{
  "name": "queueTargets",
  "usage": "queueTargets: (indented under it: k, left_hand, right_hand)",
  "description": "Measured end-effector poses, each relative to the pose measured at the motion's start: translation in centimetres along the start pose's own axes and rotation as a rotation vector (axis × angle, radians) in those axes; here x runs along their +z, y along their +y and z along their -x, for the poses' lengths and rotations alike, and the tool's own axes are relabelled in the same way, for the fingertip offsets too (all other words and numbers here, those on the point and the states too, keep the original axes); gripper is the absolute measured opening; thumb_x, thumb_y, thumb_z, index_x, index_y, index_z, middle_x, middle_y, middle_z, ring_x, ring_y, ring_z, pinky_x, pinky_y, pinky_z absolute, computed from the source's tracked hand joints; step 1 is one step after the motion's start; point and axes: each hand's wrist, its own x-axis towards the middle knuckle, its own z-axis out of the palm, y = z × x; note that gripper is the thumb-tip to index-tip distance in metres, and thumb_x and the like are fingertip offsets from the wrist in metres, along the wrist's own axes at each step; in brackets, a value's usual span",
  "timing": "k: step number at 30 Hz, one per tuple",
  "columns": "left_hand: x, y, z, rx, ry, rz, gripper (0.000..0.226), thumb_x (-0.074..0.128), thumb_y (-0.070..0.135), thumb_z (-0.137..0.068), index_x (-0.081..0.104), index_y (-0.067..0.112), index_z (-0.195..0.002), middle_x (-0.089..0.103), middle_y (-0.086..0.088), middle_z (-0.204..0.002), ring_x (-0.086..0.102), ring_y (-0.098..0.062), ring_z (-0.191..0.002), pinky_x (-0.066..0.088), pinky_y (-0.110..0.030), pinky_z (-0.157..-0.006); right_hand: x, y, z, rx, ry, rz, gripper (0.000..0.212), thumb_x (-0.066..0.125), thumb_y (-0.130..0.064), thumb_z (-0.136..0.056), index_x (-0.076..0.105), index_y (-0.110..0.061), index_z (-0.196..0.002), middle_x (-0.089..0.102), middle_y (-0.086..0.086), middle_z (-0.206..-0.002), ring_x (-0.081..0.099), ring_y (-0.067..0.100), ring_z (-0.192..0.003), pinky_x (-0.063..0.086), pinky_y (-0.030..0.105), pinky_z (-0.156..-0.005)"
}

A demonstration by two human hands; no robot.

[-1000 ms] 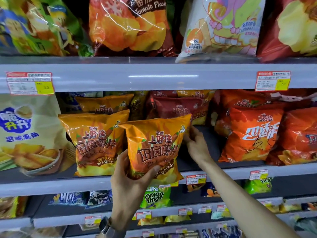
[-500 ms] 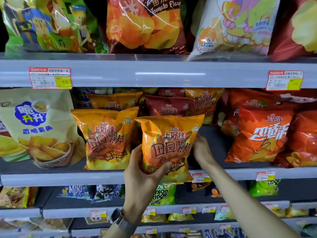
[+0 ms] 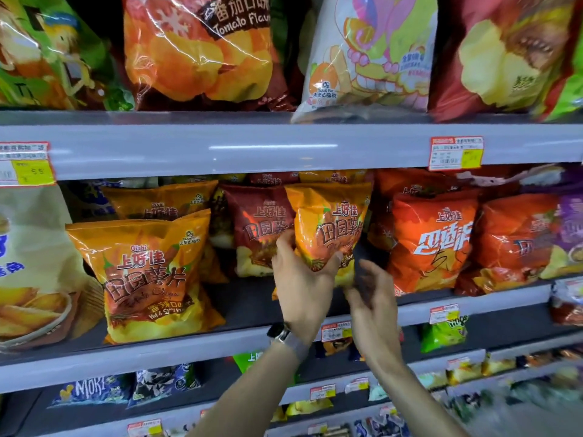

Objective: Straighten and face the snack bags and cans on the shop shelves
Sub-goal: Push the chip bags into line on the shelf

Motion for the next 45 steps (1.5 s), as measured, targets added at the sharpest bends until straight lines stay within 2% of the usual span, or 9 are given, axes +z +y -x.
queueTargets:
  k: [5,11,15,19,24,30,34,39,45]
  left_hand:
    - [3.9,0.4,-1.0,0.028,-0.083,-0.109,0.084,0.09,0.045,-0.075,0.043,0.019,-0.139,0.061,-0.002,-0.129,0.052,-0.027,-0.122,0.049,-0.047,-0.099]
    - [6.3,0.3,-3.1,-0.057,-0.206,-0.042,0.081,0.09,0.045,-0.076,0.044,0.021,-0.138,0.066,-0.001,-0.126,0.063,-0.024,-0.116,0.056,-0.042,-0.092]
    - [6.6,-0.9,-4.0,-0.092,-0.356,-0.037,0.078,0.087,0.046,-0.08,0.044,0.021,-0.14,0.068,-0.001,-0.129,0.068,-0.025,-0.118,0.057,-0.04,-0.096]
    - [5.1,-2.2,-3.3,-0.058,-0.396,-0.119,0.103,0.081,0.047,-0.086,0.02,0.021,-0.165,0.049,-0.005,-0.156,0.049,-0.026,-0.143,0.046,-0.043,-0.115]
    - [3.4,-3.0,-1.9,-0.066,-0.496,-0.087,0.086,0.072,0.031,-0.097,0.022,0.027,-0.167,0.045,0.001,-0.158,0.047,-0.02,-0.143,0.039,-0.025,-0.108]
    - [3.6,-2.9,-3.0,-0.076,-0.535,-0.069,0.065,0.068,0.023,-0.097,0.042,0.032,-0.156,0.06,0.005,-0.145,0.055,-0.016,-0.134,0.044,-0.029,-0.11]
    - [3.5,-3.0,-4.0,-0.065,-0.579,-0.141,0.065,0.063,0.019,-0.099,0.038,0.029,-0.159,0.058,0.001,-0.148,0.054,-0.021,-0.137,0.038,-0.022,-0.105]
    - [2.1,-3.4,-3.3,-0.073,-0.593,-0.208,0.068,0.061,0.022,-0.099,0.035,0.028,-0.161,0.059,0.0,-0.148,0.055,-0.024,-0.136,0.045,-0.033,-0.112]
    - [-0.2,-1.5,-0.8,0.042,-0.619,-0.461,0.051,0.059,0.028,-0.099,0.052,0.026,-0.149,0.057,-0.003,-0.148,0.056,-0.034,-0.131,0.051,-0.043,-0.101]
  right_hand:
    - [0.2,0.6,0.0,0.088,-0.066,-0.024,0.051,0.066,-0.011,-0.1,0.045,-0.041,-0.136,0.05,-0.013,-0.136,0.055,-0.014,-0.113,0.049,0.008,-0.088]
    - [-0.1,1.7,-2.4,0.1,-0.125,0.1,0.069,0.065,-0.024,-0.101,0.032,-0.034,-0.16,0.027,-0.015,-0.163,0.047,0.012,-0.142,0.049,0.045,-0.114]
    - [0.1,2.0,-3.3,0.145,-0.201,0.17,0.083,0.065,-0.03,-0.096,0.018,-0.041,-0.164,0.005,-0.021,-0.17,0.025,0.021,-0.157,0.036,0.052,-0.123]
    - [0.3,2.6,-3.4,0.145,-0.24,0.213,0.083,0.064,-0.03,-0.098,0.017,-0.046,-0.163,-0.002,-0.016,-0.173,0.014,0.019,-0.161,0.03,0.053,-0.126]
    - [0.3,2.1,-4.2,0.145,-0.232,0.259,0.076,0.06,-0.024,-0.1,0.022,-0.034,-0.165,0.003,-0.008,-0.174,0.012,0.019,-0.16,0.022,0.041,-0.127]
    - [0.3,1.5,-5.5,0.176,-0.221,0.322,0.073,0.064,-0.02,-0.097,0.032,-0.031,-0.162,0.016,0.001,-0.171,0.018,0.024,-0.158,0.024,0.042,-0.126]
    - [0.2,1.1,-5.8,0.181,-0.268,0.399,0.077,0.065,-0.022,-0.096,0.028,-0.031,-0.164,0.014,0.003,-0.172,0.016,0.028,-0.159,0.023,0.042,-0.125]
    - [-0.6,0.4,-6.1,0.16,-0.313,0.517,0.079,0.066,-0.024,-0.096,0.026,-0.03,-0.164,0.015,0.004,-0.172,0.019,0.027,-0.158,0.023,0.038,-0.125]
    - [-2.9,0.9,-6.1,0.093,-0.403,0.631,0.075,0.067,-0.025,-0.094,0.034,-0.024,-0.161,0.026,0.002,-0.169,0.031,0.026,-0.153,0.029,0.034,-0.121]
